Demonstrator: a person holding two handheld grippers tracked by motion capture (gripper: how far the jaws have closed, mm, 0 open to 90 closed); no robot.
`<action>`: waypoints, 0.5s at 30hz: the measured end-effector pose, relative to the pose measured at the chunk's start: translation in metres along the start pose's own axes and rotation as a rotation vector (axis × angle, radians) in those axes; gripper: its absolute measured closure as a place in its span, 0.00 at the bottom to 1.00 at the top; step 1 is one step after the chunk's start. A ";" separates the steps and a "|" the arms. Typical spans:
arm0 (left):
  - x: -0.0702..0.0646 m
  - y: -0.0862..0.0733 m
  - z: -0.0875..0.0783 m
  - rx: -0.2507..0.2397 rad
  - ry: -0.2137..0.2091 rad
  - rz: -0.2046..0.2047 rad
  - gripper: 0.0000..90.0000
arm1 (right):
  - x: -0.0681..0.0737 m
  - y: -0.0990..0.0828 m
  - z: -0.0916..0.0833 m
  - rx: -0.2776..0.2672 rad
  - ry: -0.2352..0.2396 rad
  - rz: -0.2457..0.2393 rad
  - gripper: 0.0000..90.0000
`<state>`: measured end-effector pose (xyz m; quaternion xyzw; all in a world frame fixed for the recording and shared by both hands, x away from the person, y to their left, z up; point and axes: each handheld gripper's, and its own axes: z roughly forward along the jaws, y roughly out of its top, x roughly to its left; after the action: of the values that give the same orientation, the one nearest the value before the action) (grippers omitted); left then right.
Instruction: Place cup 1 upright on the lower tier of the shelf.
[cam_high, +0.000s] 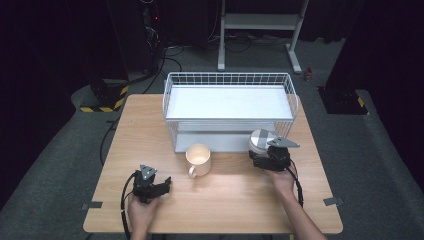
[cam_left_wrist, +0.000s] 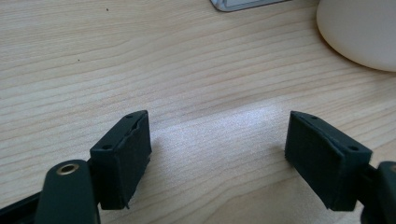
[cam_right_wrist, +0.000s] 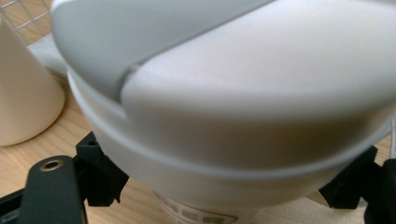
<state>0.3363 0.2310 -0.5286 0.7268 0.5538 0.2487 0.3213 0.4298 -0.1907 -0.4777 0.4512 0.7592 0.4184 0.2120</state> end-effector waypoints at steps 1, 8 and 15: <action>0.000 0.000 0.000 0.000 0.000 0.000 0.25 | -0.001 0.001 0.003 0.002 -0.005 0.003 0.21; 0.000 0.000 0.000 0.000 0.000 0.000 0.25 | -0.001 0.007 0.014 -0.002 -0.030 0.015 0.21; 0.000 0.000 0.000 0.004 -0.001 0.005 0.25 | -0.003 0.011 0.023 0.007 -0.045 0.019 0.21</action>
<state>0.3362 0.2313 -0.5284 0.7288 0.5525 0.2481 0.3196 0.4527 -0.1803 -0.4814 0.4685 0.7514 0.4074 0.2233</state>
